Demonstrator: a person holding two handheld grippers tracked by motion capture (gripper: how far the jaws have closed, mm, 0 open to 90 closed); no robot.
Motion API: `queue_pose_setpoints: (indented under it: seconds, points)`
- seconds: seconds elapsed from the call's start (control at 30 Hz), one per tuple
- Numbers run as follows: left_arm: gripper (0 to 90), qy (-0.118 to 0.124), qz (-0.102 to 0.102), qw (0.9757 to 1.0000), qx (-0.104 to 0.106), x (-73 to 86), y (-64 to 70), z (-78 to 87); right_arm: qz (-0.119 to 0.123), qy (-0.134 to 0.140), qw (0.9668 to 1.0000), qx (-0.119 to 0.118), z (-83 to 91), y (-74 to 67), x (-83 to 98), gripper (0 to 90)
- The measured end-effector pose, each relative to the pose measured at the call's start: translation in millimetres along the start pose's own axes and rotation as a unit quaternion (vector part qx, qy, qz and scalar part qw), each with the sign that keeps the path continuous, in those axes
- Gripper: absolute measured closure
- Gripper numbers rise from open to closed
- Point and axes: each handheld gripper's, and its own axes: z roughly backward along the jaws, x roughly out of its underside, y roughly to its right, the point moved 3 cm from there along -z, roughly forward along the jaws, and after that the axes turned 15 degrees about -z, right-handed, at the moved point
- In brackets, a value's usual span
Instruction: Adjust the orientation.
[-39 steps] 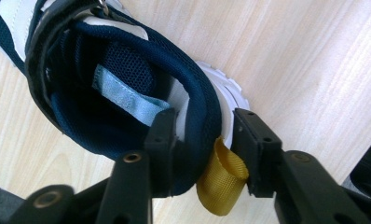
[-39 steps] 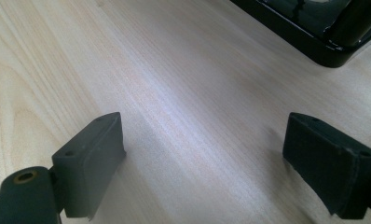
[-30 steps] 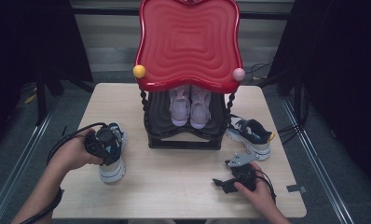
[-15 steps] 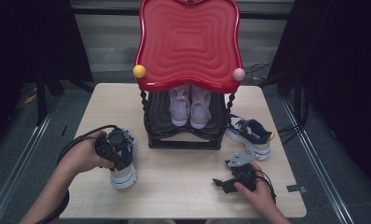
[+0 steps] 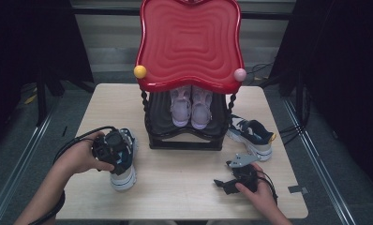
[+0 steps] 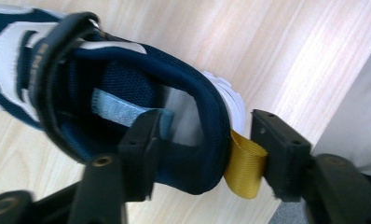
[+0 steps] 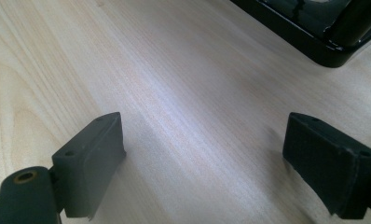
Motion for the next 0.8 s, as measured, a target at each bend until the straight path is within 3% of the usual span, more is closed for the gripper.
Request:
queue_pose_setpoints:
  seconds: [0.13, 0.3, 0.53, 0.8]
  points:
    - [37.0, -0.011, -0.016, 0.9998, 0.004, 0.0, 3.1, -4.2, 0.0, 0.0, 1.0, 0.0, 0.0, 0.0, 0.0, 11.7]
    - [38.7, -0.032, -0.03, 0.999, 0.008, -0.7, 5.0, -12.9, 0.0, 0.0, 1.0, 0.0, 0.0, 0.0, 0.0, 11.8]
    - [47.0, -0.045, -0.035, 0.9982, 0.017, 1.4, 3.8, -21.2, 0.0, 0.0, 1.0, 0.0, 0.0, 0.0, 0.0, 11.7]
    - [61.3, -0.042, -0.039, 0.998, 0.027, -2.2, 3.3, -23.1, 0.0, 0.0, 1.0, 0.0, 0.0, 0.0, 0.0, 11.7]
